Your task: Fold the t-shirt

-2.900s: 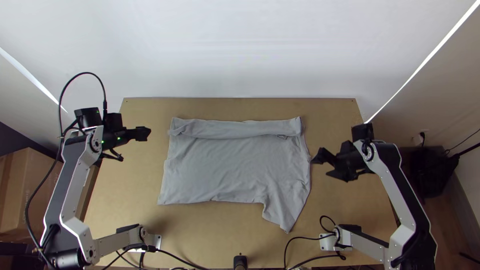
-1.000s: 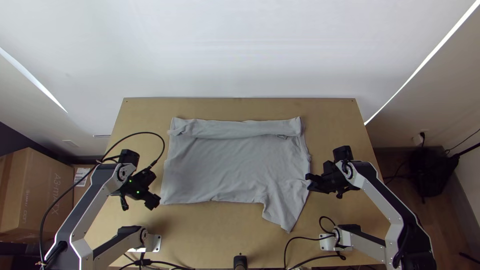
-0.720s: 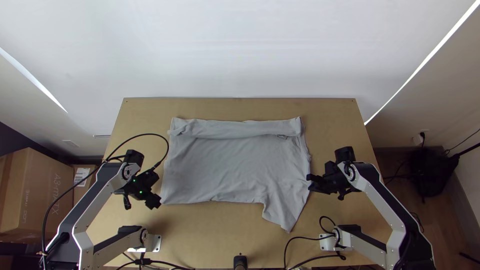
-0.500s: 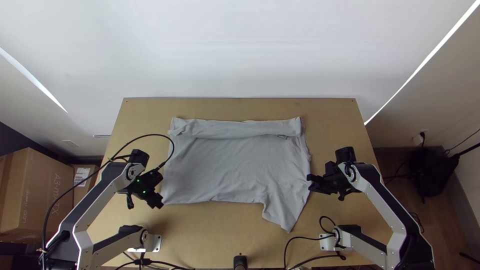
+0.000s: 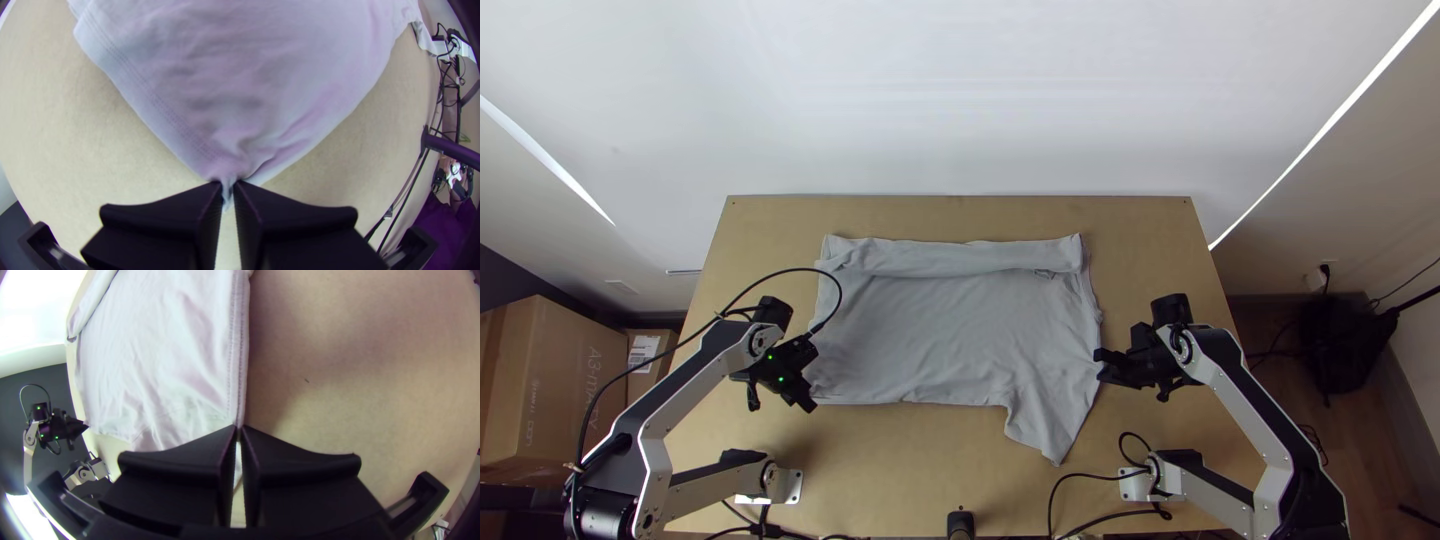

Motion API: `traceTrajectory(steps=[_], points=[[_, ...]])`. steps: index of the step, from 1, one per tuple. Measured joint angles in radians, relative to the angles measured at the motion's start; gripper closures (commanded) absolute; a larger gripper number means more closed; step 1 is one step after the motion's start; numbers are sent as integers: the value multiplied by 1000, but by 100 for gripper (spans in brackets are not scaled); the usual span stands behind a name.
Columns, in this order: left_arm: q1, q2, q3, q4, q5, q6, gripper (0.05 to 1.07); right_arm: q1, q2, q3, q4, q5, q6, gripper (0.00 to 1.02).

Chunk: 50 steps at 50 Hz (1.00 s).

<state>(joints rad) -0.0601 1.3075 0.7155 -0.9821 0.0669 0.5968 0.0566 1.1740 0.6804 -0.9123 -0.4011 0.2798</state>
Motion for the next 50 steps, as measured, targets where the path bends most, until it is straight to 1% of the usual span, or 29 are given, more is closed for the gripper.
traceTrajectory(steps=[7, 14, 21, 27, 34, 43, 50], points=[[11, -12, -8, 19, 8, 8, 104, -5, -4, 0, -3, 0, 0, 100], [85, -13, -5, 36, 30, 43, 104, -34, -4, 0, -6, 18, -6, 100], [151, -24, -2, 39, 34, 86, 104, -73, -3, 3, -9, 28, -32, 100], [174, -35, -1, 39, 42, 104, 104, -90, 12, 14, -10, 53, -53, 100], [165, -63, 27, 26, 49, 99, 104, -90, 11, 38, -25, 54, -57, 100], [119, -106, 128, 4, 64, 56, 104, -77, 2, 90, -44, 60, -57, 100], [112, -102, 206, 3, 83, 26, 104, -63, 1, 125, -48, 64, -57, 100]])
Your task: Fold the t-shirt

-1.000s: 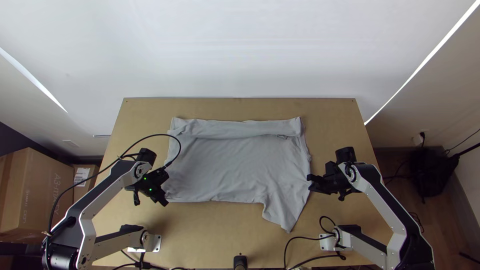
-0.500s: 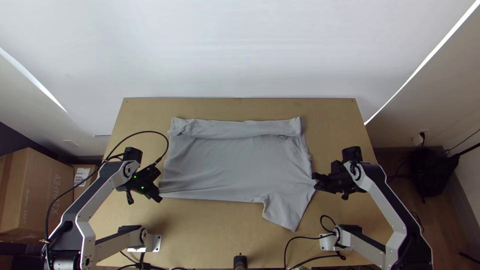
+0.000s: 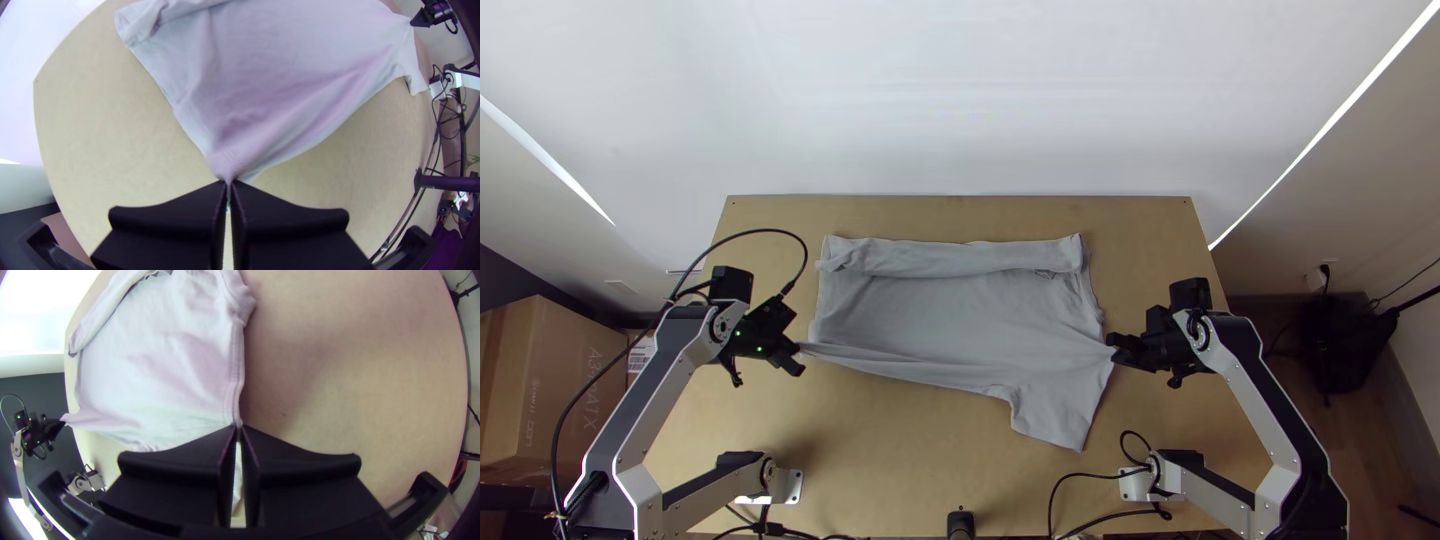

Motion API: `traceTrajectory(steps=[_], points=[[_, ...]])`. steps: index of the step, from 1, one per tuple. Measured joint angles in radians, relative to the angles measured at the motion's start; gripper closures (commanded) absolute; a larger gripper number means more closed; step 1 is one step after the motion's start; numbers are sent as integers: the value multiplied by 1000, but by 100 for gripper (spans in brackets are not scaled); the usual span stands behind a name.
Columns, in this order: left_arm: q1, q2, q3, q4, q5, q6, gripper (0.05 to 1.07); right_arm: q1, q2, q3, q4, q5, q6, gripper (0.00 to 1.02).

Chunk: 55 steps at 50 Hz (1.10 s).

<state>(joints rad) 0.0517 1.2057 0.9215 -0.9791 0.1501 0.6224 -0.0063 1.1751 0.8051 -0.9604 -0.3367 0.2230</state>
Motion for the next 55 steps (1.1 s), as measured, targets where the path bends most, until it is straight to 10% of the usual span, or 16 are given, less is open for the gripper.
traceTrajectory(steps=[55], points=[[8, 499, 669, -6, 38, -180, 104, 85, 574, 664, -171, 5, -16, 100]])
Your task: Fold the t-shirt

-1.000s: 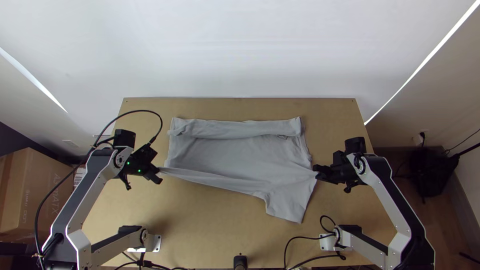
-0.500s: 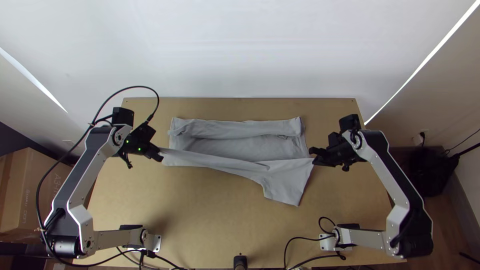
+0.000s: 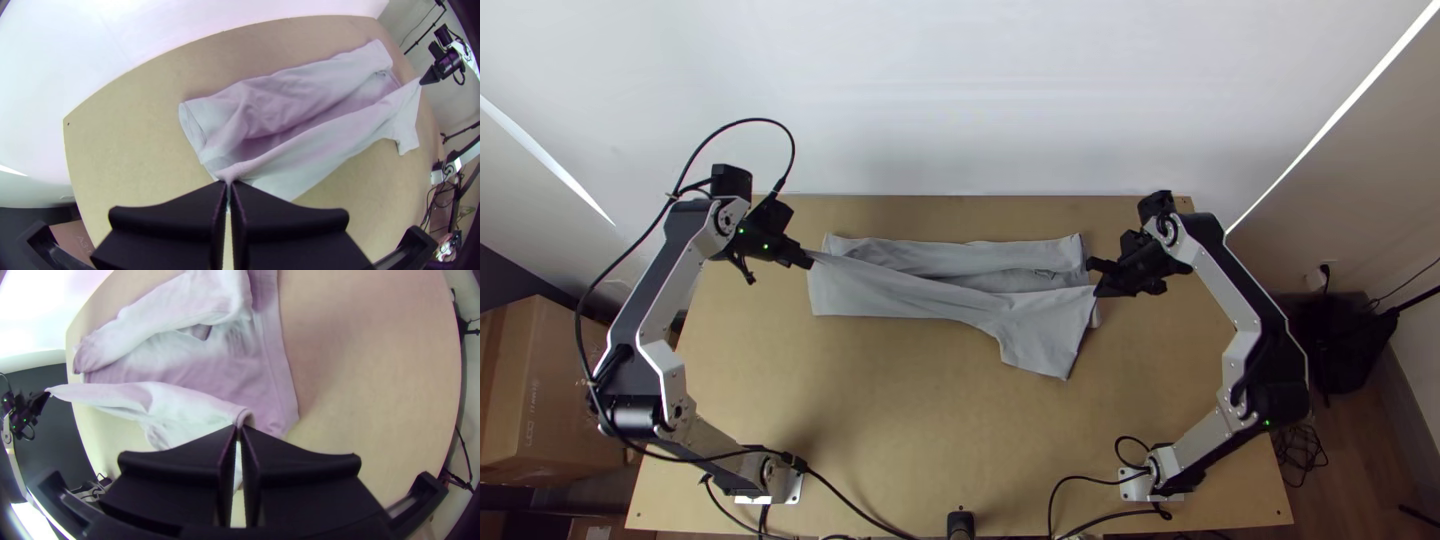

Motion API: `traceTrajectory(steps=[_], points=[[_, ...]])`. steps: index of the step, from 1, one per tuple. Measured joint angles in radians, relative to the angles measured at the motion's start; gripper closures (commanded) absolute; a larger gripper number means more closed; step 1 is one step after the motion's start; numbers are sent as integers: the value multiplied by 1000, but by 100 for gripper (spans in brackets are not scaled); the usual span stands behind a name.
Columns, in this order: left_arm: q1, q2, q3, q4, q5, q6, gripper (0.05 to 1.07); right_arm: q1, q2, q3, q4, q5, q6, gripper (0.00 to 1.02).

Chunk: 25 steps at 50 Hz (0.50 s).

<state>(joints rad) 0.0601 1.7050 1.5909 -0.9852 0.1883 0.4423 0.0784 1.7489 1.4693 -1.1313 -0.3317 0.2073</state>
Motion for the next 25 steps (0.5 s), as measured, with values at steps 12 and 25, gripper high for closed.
traceTrajectory(steps=[12, 25], points=[[22, 145, 130, -19, 18, -35, 104, -2, 177, 188, -1, 0, -5, 100], [42, 232, 192, -22, 26, -43, 104, -18, 317, 385, -5, 0, -3, 100]])
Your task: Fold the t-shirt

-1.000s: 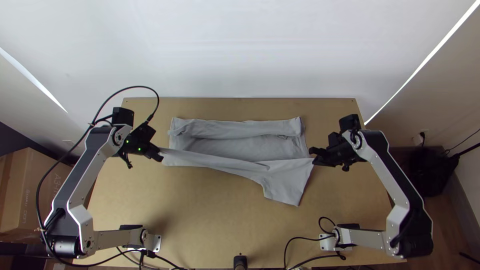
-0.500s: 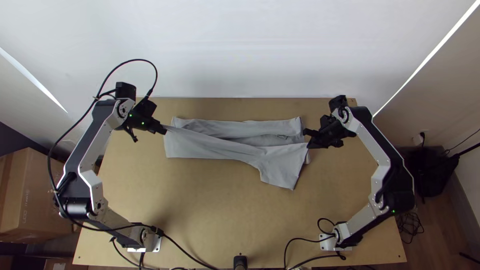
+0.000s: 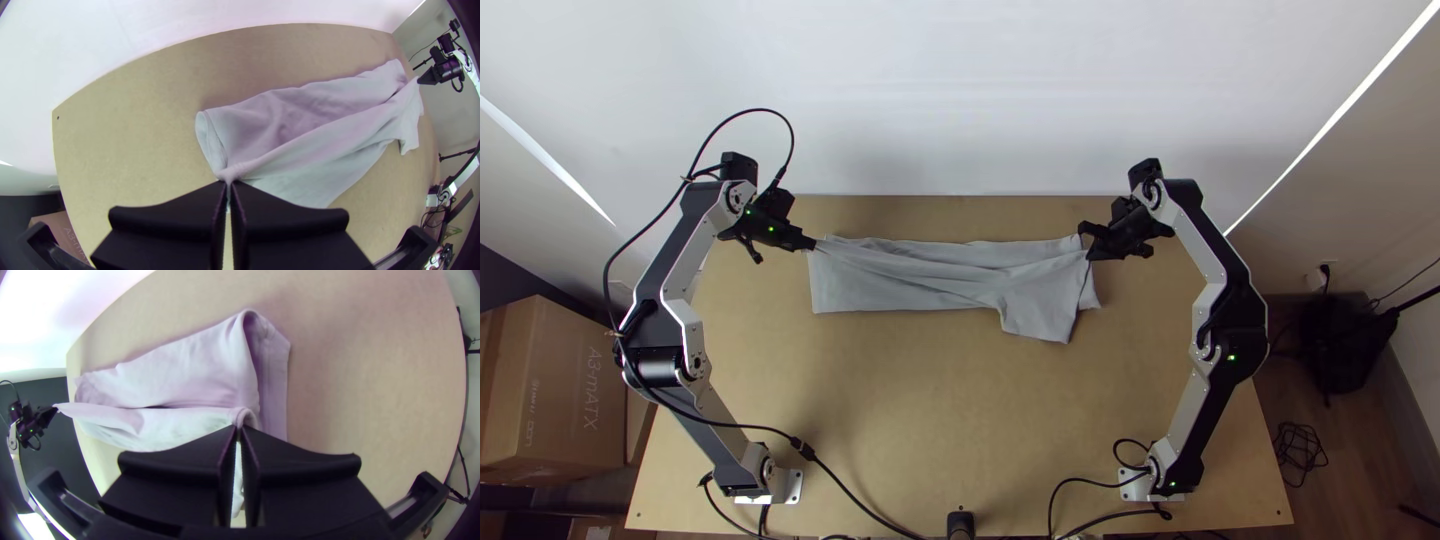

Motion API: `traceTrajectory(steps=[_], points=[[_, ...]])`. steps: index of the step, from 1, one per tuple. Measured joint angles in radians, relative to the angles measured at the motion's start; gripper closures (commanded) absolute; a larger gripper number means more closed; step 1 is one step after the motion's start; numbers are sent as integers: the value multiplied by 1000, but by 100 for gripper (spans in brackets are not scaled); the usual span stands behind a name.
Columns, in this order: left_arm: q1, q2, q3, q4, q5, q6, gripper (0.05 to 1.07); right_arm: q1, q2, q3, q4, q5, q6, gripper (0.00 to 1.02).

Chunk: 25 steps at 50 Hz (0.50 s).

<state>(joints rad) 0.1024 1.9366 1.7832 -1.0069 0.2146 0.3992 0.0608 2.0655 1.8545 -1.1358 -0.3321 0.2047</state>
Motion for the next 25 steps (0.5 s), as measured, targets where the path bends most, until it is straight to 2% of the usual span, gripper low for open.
traceTrajectory(steps=[25], points=[[19, 138, 117, 5, 14, -38, 104, -19, 180, 242, -6, 0, 31, 100]])
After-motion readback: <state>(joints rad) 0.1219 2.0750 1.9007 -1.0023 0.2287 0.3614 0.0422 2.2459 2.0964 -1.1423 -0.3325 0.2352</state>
